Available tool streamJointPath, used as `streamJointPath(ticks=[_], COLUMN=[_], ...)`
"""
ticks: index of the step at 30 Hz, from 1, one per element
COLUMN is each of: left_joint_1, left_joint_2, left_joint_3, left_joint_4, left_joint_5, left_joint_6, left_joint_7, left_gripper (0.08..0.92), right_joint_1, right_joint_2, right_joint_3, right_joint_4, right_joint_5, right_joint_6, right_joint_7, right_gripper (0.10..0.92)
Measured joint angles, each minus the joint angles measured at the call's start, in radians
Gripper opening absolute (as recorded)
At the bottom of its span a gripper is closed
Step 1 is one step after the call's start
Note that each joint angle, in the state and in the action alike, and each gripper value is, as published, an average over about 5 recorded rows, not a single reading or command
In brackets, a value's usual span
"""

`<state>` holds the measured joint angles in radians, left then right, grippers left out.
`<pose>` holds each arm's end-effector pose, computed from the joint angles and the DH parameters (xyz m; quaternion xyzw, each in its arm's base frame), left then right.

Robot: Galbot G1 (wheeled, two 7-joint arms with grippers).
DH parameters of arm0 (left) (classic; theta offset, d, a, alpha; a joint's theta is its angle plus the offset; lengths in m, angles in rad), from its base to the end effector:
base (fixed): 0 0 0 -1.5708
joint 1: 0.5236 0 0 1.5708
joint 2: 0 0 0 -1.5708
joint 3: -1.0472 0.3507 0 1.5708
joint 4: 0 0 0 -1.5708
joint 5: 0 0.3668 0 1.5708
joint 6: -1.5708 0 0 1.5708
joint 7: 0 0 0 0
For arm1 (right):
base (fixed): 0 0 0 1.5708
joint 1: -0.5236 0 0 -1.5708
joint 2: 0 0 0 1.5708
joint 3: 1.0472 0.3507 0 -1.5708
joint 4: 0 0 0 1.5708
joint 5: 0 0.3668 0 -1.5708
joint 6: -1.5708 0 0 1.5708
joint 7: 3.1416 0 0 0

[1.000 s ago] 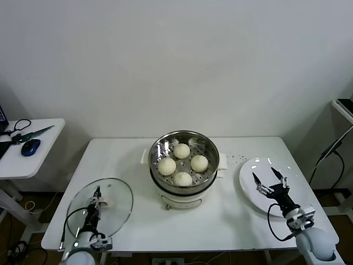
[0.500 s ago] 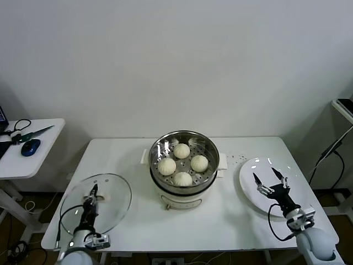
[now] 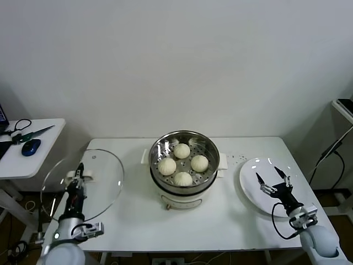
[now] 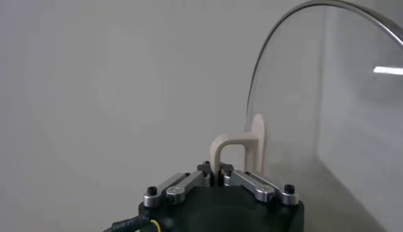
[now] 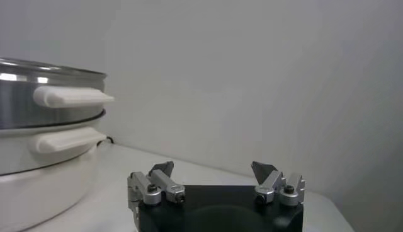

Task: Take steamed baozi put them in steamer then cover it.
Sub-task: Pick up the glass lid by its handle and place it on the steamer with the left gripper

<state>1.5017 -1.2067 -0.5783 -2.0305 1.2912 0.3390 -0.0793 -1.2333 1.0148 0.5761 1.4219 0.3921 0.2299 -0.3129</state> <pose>0.2206 0.0837 -0.2962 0.1106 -0.6734 -0.7294 0.0469 0.2942 -0.2300 -0.3953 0.1159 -0.9887 0.0836 0.0460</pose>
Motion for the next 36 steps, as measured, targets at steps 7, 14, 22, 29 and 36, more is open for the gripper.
streamJointPath(ticks=[7,14,22,29,36], left_joint_1=[-0.102,-0.32,-0.509,-0.573,-0.601], left_joint_2=[0.157,0.199,0.108,-0.058,-0.206], left_joint_3=[0.147,0.362,0.569,0.671,0.717], left_joint_4=[-0.084,-0.107,-0.075,0.035,0.162], left_joint_5=[-0.01,0.042,0.164,0.24,0.275], left_joint_6=[0.171,0.298,0.374,0.398,0.398], left_joint_7=[0.099,0.294,0.453,0.462,0.417], left_gripper=[0.15,0.15,0.15,0.15,0.15], right_joint_1=[0.029,0.049,0.056,0.049,0.041], right_joint_2=[0.001,0.004,0.006,0.007,0.007], right_joint_3=[-0.015,-0.021,-0.019,-0.006,0.004], right_joint_4=[-0.032,-0.054,-0.068,-0.071,-0.075], right_joint_5=[-0.021,-0.044,-0.058,-0.065,-0.066], right_joint_6=[0.0,0.0,0.001,0.006,0.017], right_joint_7=[-0.002,-0.007,-0.009,-0.009,-0.013], right_gripper=[0.823,0.823,0.823,0.823,0.823])
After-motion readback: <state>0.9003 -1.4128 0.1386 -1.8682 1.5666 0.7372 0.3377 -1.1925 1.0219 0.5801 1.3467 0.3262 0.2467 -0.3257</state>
